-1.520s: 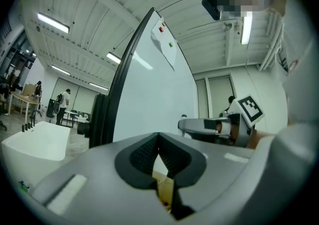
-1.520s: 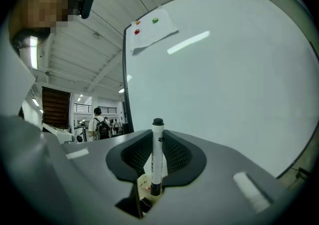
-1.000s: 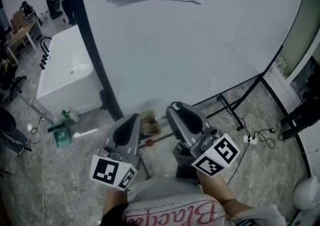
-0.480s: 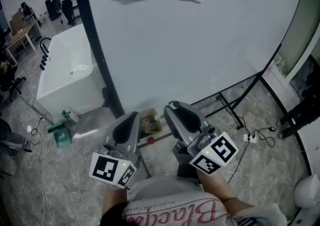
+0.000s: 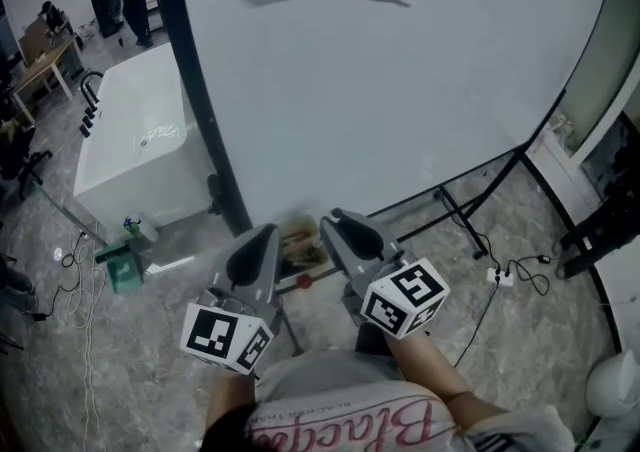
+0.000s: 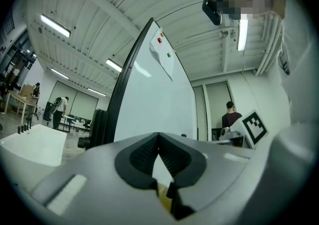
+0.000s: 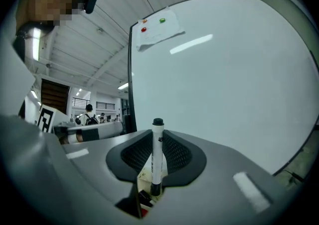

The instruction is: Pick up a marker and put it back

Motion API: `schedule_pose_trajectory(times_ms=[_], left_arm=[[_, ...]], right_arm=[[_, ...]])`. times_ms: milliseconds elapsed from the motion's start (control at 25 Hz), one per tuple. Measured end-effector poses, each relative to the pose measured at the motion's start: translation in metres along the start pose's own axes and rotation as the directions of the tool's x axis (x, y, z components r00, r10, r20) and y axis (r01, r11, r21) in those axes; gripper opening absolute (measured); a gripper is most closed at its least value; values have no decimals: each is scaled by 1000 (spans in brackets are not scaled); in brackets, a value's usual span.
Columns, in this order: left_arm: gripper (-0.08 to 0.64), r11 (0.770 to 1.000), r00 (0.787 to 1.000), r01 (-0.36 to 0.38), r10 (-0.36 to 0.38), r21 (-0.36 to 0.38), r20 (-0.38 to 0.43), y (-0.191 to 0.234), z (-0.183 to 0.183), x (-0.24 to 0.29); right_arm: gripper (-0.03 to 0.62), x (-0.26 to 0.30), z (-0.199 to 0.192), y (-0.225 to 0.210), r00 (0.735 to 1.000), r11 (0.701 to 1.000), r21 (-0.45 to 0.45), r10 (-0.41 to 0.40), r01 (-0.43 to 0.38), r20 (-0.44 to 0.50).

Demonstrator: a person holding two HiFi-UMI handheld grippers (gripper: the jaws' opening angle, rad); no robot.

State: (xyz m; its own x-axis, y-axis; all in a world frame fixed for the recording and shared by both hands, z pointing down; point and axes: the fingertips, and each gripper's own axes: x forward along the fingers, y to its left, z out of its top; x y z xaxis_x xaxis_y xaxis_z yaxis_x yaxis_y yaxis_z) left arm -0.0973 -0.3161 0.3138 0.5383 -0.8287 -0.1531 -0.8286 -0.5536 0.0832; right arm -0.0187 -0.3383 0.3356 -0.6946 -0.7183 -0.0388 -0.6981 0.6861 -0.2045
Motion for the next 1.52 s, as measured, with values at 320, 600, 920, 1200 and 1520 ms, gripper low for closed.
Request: schedule_pose_trajectory(times_ms=[320,600,920,1200,1520], left_arm=[[0,1000,1000,-29,29,-11,-7,10,-4,-1],[0,998,999,-48,47,-30,-24,18,-10,-1],[0,998,999,-48,47,-41,-24,18,-11,0],[0,998,998,-48,47,-40,-28,15,-13,0],[0,999,999,-33,32,-27,-37,8,-13,-1]], right_arm=[[63,14,-50,-9,990,999,26,-23,27,-139],[64,21,-83,-17,962,995,79,-38,61,-272],[71,23,-98,-27,943,994,10,-96,104,-317],[97,21,-97,-35,944,992,-40,-126,120,-306],[88,-4,-38,-37,973,990,-64,-138,128,-187]])
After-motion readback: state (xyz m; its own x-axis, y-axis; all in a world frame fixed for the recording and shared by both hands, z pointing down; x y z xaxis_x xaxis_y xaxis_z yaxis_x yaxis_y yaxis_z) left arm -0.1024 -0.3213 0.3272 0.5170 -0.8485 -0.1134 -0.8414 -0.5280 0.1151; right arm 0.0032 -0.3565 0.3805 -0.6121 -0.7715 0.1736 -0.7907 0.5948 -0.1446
